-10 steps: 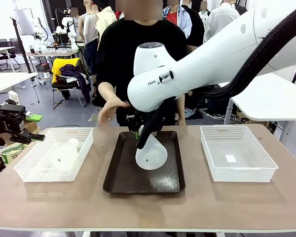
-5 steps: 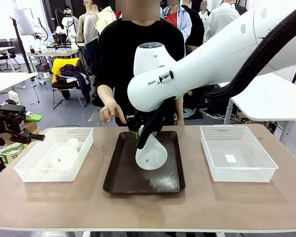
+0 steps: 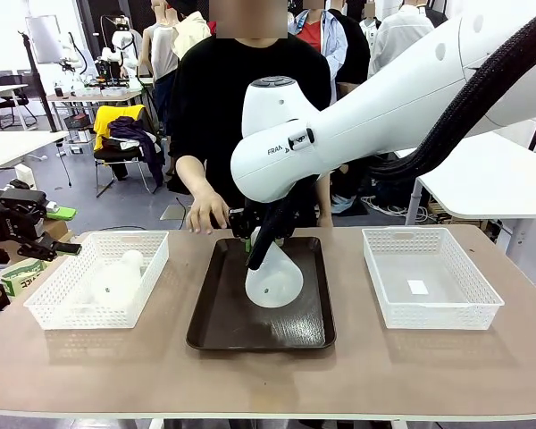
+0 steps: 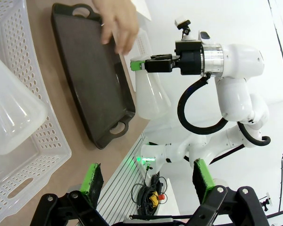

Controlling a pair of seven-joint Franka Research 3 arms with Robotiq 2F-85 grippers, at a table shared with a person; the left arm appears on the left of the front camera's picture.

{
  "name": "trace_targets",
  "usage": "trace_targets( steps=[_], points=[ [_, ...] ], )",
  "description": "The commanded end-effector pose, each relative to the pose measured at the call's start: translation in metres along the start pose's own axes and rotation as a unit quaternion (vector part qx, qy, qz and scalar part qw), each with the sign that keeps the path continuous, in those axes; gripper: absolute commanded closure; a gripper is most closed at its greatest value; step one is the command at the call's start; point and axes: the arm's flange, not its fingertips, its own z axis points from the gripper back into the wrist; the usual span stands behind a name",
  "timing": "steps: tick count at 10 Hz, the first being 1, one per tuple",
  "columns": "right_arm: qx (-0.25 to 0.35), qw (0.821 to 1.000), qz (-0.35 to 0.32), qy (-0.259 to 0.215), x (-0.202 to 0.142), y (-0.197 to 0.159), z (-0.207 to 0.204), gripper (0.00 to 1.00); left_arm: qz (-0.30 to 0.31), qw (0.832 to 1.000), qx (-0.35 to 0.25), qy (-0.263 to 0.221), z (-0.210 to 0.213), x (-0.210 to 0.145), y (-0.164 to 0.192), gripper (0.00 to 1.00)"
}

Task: Prepare the laboratory tools.
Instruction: Place the picked Big flask upright in the Handle tray as instructed by the person.

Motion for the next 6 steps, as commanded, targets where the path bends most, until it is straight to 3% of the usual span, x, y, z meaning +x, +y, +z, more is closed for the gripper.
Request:
trace_targets(
  steps=[1, 6],
  points=[
    [0.002, 1.0, 0.001, 0.0, 0.0003, 0.0, 0.0005, 1.0, -0.003, 1.0, 0.003, 0.004, 0.0025, -0.0013, -0.0006, 0.0],
    [0.002, 1.0, 0.001, 0.0, 0.0003, 0.0, 0.0005, 1.0, -0.003, 1.0, 0.003, 0.004, 0.0025, -0.0013, -0.0006, 0.0]
  ],
)
